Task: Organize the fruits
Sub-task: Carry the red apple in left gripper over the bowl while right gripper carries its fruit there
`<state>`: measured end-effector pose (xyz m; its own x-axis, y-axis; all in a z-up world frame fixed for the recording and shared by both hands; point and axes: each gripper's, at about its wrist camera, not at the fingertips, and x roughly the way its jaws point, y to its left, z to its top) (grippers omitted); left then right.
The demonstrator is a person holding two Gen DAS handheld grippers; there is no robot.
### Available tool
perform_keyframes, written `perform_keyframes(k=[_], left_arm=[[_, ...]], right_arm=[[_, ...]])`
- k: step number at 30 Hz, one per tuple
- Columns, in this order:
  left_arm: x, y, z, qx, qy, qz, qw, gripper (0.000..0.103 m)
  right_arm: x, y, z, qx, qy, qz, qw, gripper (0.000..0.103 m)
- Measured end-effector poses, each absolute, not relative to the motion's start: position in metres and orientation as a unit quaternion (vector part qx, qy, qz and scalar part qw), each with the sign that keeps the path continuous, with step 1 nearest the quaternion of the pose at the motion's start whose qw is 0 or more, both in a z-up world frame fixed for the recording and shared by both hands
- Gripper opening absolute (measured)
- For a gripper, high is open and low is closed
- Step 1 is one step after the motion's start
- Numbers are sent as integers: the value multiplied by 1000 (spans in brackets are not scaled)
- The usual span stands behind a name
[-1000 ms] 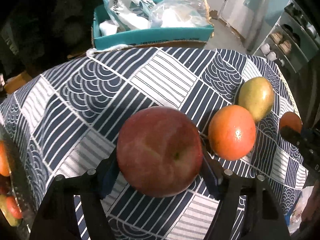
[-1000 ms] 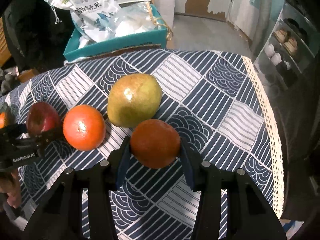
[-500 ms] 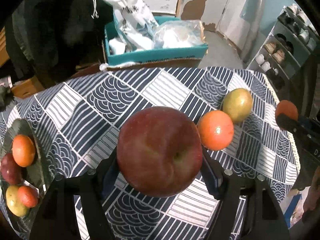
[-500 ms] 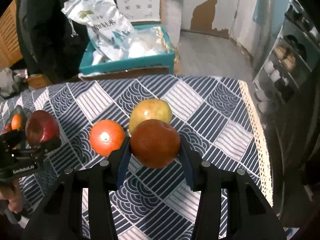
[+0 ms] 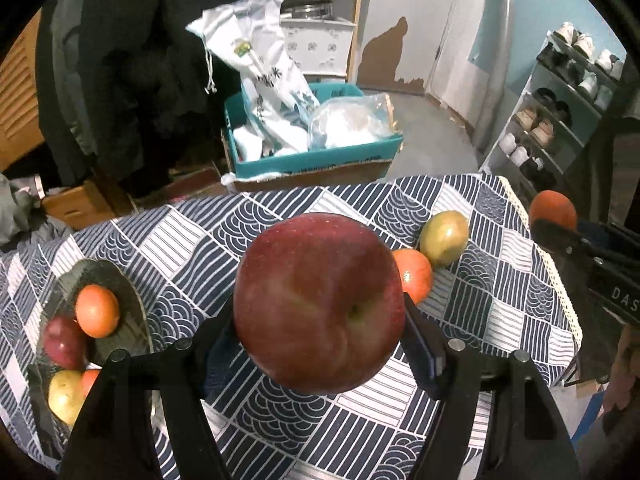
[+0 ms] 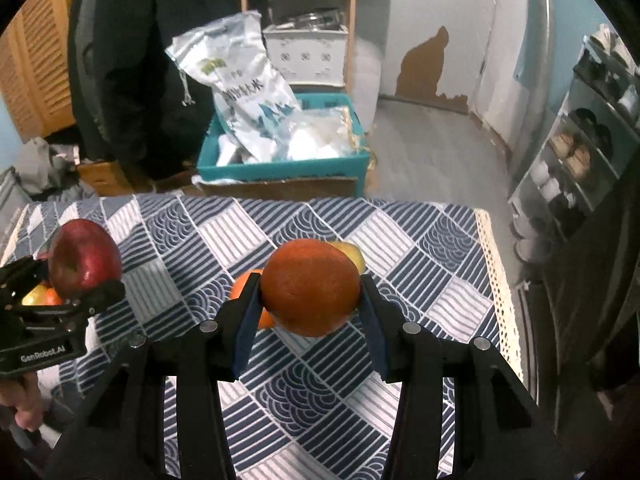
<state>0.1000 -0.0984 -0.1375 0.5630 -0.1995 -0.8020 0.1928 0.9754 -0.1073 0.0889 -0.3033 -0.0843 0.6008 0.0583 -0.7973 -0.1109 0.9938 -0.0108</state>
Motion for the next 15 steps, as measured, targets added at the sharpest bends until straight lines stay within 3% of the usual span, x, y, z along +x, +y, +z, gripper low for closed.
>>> perform_keyframes(k=[15], left_arm=[[74, -82, -96, -4, 419, -109, 901, 75]], right_arm=[[72, -277, -37, -25, 406, 94, 909, 47]])
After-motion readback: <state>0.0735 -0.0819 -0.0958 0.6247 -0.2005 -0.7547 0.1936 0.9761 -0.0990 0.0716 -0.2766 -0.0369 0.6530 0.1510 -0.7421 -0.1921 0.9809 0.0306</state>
